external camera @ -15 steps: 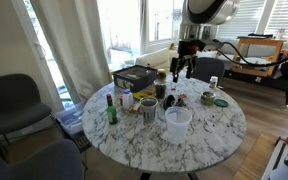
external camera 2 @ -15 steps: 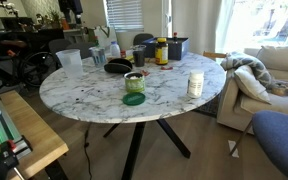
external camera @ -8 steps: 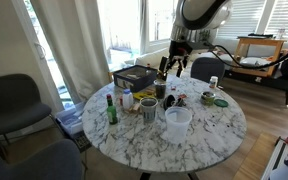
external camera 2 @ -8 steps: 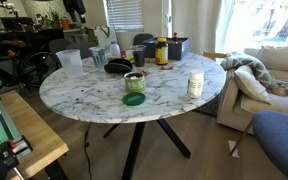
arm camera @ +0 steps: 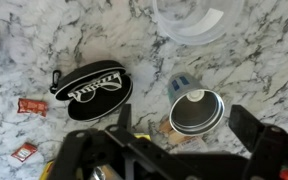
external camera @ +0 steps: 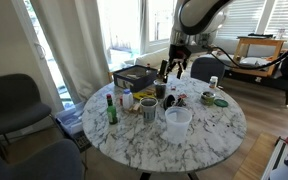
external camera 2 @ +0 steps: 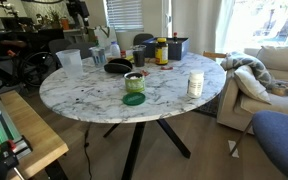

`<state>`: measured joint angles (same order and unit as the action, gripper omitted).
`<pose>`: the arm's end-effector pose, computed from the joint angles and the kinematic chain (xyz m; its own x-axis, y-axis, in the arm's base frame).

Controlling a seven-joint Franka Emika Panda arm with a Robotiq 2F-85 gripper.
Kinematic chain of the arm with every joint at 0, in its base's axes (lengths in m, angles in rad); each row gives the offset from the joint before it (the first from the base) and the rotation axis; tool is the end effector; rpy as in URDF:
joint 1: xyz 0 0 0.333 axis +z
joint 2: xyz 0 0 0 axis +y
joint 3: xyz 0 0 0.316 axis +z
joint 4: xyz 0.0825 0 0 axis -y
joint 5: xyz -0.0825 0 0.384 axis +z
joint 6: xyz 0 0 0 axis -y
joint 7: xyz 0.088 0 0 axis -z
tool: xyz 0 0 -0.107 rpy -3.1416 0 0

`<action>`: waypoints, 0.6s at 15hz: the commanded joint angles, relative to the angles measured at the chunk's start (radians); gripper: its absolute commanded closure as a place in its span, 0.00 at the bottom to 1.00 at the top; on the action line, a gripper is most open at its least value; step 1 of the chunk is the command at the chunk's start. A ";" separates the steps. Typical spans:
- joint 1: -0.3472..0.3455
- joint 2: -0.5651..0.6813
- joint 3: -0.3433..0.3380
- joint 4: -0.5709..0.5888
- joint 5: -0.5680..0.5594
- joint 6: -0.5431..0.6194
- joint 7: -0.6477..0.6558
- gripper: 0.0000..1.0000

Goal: Move the silver cup to the right

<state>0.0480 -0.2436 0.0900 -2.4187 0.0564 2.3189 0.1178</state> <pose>0.4646 0.0661 0.4155 0.9902 -0.0190 0.1384 -0.0134 -0.9991 -0.0412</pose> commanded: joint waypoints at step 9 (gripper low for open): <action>0.014 0.207 0.002 0.040 -0.009 0.175 0.040 0.00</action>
<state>0.0544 -0.0360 0.0998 -2.3796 0.0475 2.4962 0.1578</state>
